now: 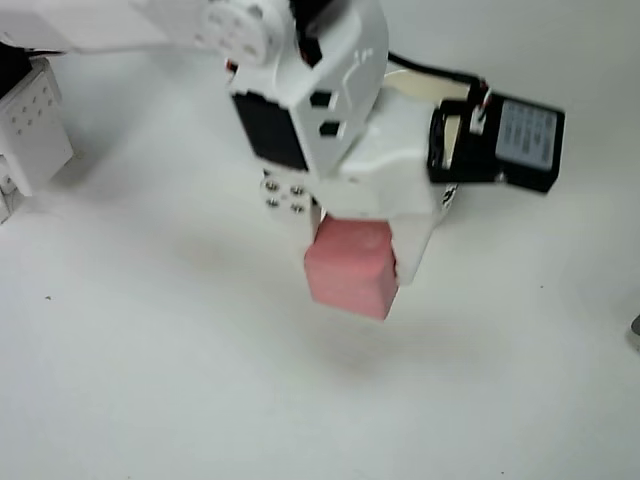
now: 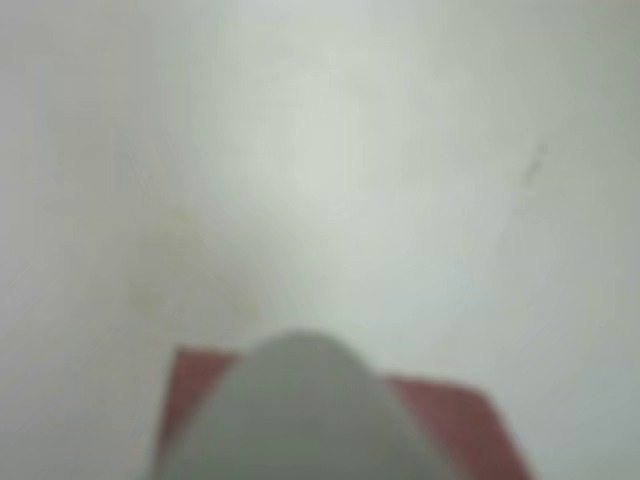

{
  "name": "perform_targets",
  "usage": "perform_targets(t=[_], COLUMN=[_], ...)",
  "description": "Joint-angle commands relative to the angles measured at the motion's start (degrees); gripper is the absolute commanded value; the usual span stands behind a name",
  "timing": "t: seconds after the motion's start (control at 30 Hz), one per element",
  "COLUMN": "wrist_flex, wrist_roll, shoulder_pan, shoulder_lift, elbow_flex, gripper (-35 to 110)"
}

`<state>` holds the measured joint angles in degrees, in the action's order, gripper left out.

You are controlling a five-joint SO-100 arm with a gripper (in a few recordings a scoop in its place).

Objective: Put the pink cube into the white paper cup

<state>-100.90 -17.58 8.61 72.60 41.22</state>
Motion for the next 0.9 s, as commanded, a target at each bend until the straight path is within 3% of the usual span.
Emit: perform_targets(t=[0.0,0.43,0.87], wrist_flex=[-0.8,-0.8,-0.8], wrist_roll=[1.5,8.1,11.8], shoulder_pan=[5.6,18.9,25.2], shoulder_lift=[11.8,15.1,14.9], elbow_flex=[1.5,6.8,7.0], gripper=[22,22,22])
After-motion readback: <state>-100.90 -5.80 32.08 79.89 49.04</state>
